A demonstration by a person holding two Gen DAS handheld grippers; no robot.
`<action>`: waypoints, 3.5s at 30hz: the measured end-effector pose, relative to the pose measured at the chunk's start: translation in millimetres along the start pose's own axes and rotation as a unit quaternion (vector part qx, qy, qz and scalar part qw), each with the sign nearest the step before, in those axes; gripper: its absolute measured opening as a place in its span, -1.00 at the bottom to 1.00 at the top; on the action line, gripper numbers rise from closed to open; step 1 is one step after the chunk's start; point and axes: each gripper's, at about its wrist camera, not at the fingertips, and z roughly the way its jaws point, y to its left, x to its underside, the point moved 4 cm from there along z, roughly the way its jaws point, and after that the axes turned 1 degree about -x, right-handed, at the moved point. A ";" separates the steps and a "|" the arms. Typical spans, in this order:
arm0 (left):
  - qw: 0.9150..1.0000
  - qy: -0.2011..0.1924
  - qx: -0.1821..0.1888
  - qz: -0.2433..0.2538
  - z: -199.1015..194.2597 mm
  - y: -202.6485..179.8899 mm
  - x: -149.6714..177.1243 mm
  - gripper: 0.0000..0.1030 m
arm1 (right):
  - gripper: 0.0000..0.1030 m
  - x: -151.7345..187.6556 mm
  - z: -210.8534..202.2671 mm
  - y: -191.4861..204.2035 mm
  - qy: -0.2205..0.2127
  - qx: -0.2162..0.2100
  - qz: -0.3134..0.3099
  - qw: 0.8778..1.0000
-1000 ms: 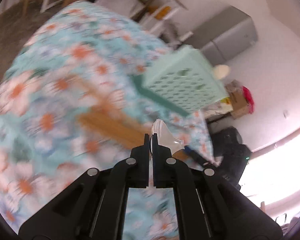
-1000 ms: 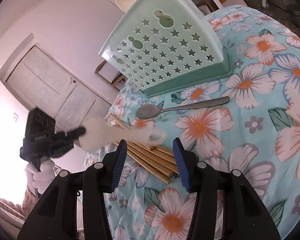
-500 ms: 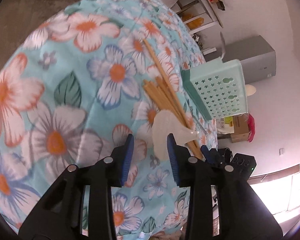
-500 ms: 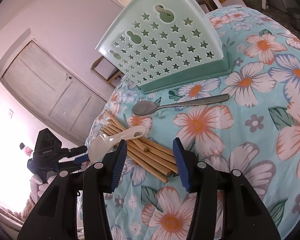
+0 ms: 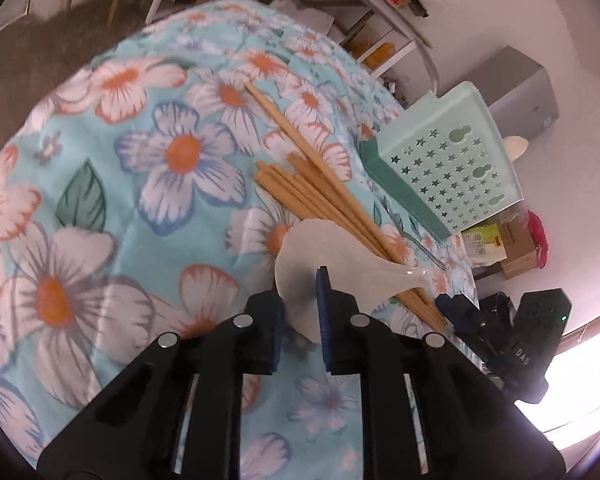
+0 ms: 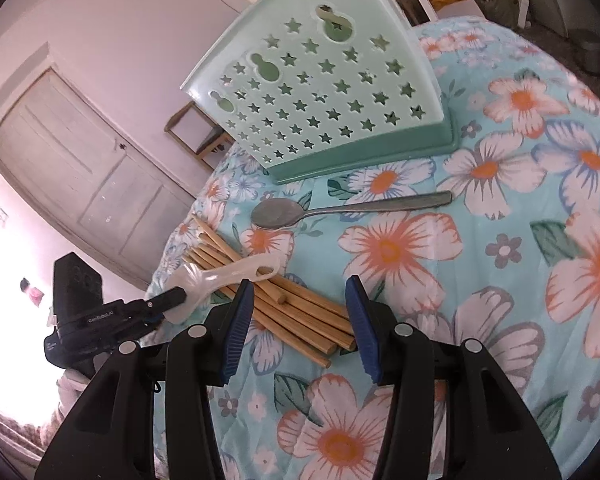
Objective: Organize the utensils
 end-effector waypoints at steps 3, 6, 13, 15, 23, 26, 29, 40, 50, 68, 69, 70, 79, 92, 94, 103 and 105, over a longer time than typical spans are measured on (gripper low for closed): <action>1.000 -0.014 -0.003 0.014 -9.1 6.8 -2.2 -0.74 | -0.08 -6.1 -5.6 14.3 -0.004 0.032 -0.046 0.998; 0.999 -0.013 0.005 0.033 -17.2 14.2 -2.6 -0.74 | -0.08 -19.4 -7.1 31.3 -0.008 0.079 -0.111 0.991; 0.997 -0.020 0.019 0.071 -24.5 17.3 -0.7 -0.74 | -0.12 -47.0 23.2 57.3 0.016 0.163 -0.242 0.956; 0.997 -0.023 0.026 0.072 -25.7 20.5 0.7 -0.74 | -0.16 -47.3 39.3 63.5 0.037 0.177 -0.281 0.942; 0.996 -0.026 0.049 0.072 -26.1 32.9 1.0 -0.77 | -0.33 -36.9 83.4 67.7 0.117 0.225 -0.387 0.887; 0.995 -0.029 0.054 0.076 -25.5 33.5 0.5 -0.77 | -0.35 -34.4 92.4 68.5 0.142 0.230 -0.411 0.871; 0.995 -0.030 0.063 0.074 -25.0 34.9 0.4 -0.77 | -0.37 -31.0 105.2 72.1 0.171 0.227 -0.427 0.858; 0.995 -0.030 0.080 0.058 -26.2 41.3 0.9 -0.80 | -0.49 -42.0 150.4 86.2 0.195 0.214 -0.441 0.850; 0.995 -0.023 0.088 0.051 -25.3 43.7 -1.7 -0.80 | -0.68 -57.4 175.2 91.1 0.155 0.237 -0.397 0.873; 0.994 -0.011 0.099 0.042 -19.4 47.9 -8.3 -0.80 | -0.90 -68.6 155.2 72.0 0.101 0.327 -0.348 0.873; 0.994 -0.009 0.099 0.040 -19.3 47.8 -8.8 -0.80 | -0.90 -66.7 155.9 72.7 0.099 0.331 -0.354 0.869; 0.994 -0.008 0.098 0.039 -19.2 47.6 -9.3 -0.80 | -0.91 -64.8 154.3 73.8 0.097 0.332 -0.357 0.868; 0.995 -0.026 0.081 0.051 -25.3 40.0 -13.4 -0.83 | -0.94 -87.3 91.5 98.2 0.023 0.278 -0.292 0.915; 0.974 -0.150 0.055 0.159 -112.1 -25.6 -24.1 -0.97 | -0.95 -110.0 -47.0 126.8 -0.149 0.180 -0.231 0.945; 0.967 -0.174 0.051 0.178 -131.7 -44.8 -31.8 -0.97 | -0.95 -107.9 -65.2 126.3 -0.171 0.162 -0.225 0.945; 0.931 -0.220 -0.003 0.292 -164.4 -146.5 -85.3 -0.97 | -0.95 -91.8 -132.4 116.5 -0.255 0.111 -0.194 0.941; 0.924 -0.217 -0.028 0.313 -155.6 -167.6 -98.0 -0.97 | -0.95 -87.8 -145.2 112.8 -0.270 0.099 -0.186 0.939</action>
